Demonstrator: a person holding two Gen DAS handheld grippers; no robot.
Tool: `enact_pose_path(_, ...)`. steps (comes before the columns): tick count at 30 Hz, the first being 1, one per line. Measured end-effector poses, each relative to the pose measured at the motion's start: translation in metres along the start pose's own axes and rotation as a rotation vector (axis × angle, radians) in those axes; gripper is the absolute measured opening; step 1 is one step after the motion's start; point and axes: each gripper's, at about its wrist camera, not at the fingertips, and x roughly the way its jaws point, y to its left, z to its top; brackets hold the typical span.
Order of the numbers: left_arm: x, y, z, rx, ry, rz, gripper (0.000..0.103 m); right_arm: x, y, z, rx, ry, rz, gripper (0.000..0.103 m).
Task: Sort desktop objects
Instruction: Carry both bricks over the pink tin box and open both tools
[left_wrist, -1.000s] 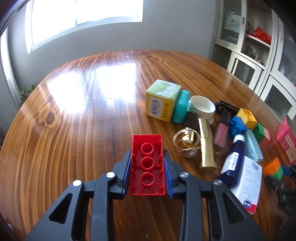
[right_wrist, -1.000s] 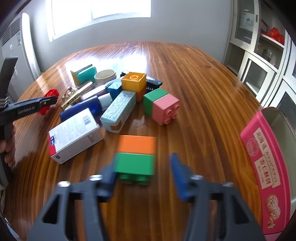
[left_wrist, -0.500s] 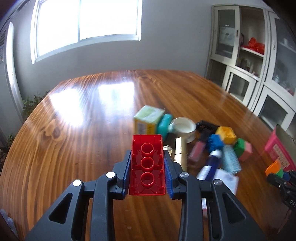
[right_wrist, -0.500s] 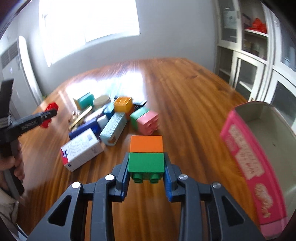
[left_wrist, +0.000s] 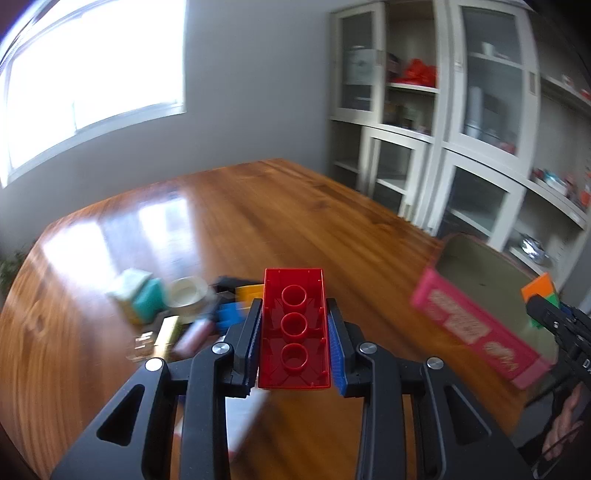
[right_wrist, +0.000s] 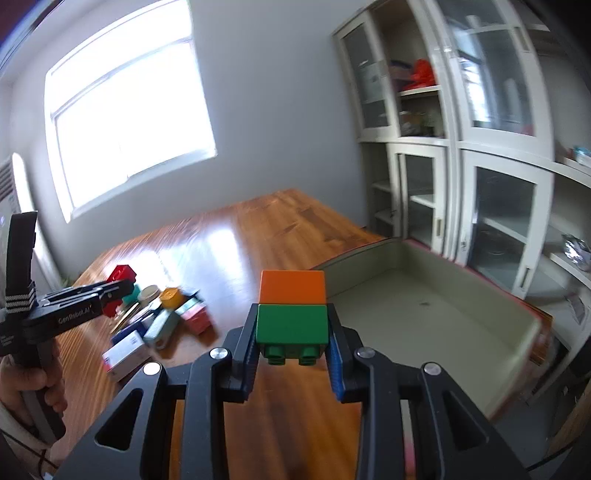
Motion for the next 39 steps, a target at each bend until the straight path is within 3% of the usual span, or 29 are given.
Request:
enact_pose_path(7, 0.008, -0.088, 0.015, 0.102, 0.006, -0.119, 0.034, -0.019, -0.048, -0.002, 0.066, -0.046, -0.054, 0.035)
enact_pose_path(13, 0.020, -0.136, 0.021, 0.141, 0.027, -0.184, 0.034, -0.024, -0.070, -0.004, 0.095, -0.057, -0.065, 0.035)
enact_pose_path(39, 0.074, -0.211, 0.016, 0.215, 0.144, -0.284, 0.035, -0.006, -0.102, -0.004, 0.136, -0.019, -0.114, 0.035)
